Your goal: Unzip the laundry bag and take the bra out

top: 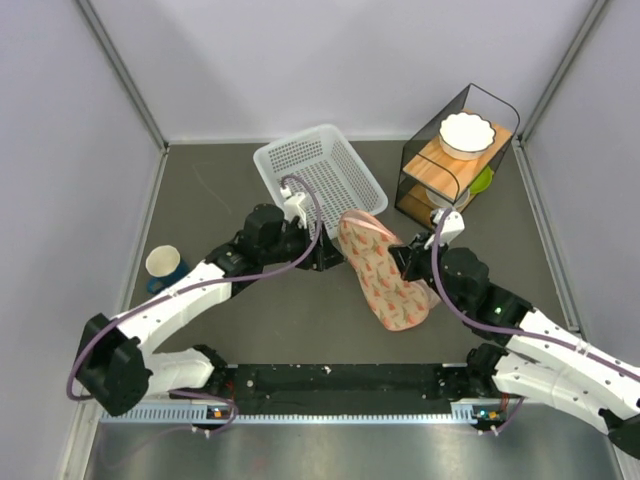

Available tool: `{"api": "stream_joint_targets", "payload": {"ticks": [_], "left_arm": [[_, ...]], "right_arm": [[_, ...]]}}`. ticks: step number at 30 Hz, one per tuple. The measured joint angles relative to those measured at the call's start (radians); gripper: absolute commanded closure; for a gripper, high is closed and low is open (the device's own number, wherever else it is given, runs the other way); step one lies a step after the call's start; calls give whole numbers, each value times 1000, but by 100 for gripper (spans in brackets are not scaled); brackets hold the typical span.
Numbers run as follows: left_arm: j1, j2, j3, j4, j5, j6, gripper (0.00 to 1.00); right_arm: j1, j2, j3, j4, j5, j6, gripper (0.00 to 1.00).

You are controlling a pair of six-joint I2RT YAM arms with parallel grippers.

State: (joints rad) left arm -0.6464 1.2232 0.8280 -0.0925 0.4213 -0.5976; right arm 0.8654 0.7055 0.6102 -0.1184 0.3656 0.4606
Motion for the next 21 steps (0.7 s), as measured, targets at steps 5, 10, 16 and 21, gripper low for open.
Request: {"api": "stream_joint_targets", "payload": {"ticks": [5, 10, 16, 21], "left_arm": [[0, -28, 34, -13, -35, 16, 19], [-16, -15, 40, -13, -29, -43, 8], [-115, 36, 145, -20, -81, -117, 15], [-159, 41, 213, -41, -171, -159, 20]], "right_arm": [[0, 47, 1, 18, -13, 23, 100], [0, 50, 1, 20, -27, 23, 100], [0, 50, 1, 20, -38, 23, 100], [0, 50, 1, 20, -49, 23, 100]]}}
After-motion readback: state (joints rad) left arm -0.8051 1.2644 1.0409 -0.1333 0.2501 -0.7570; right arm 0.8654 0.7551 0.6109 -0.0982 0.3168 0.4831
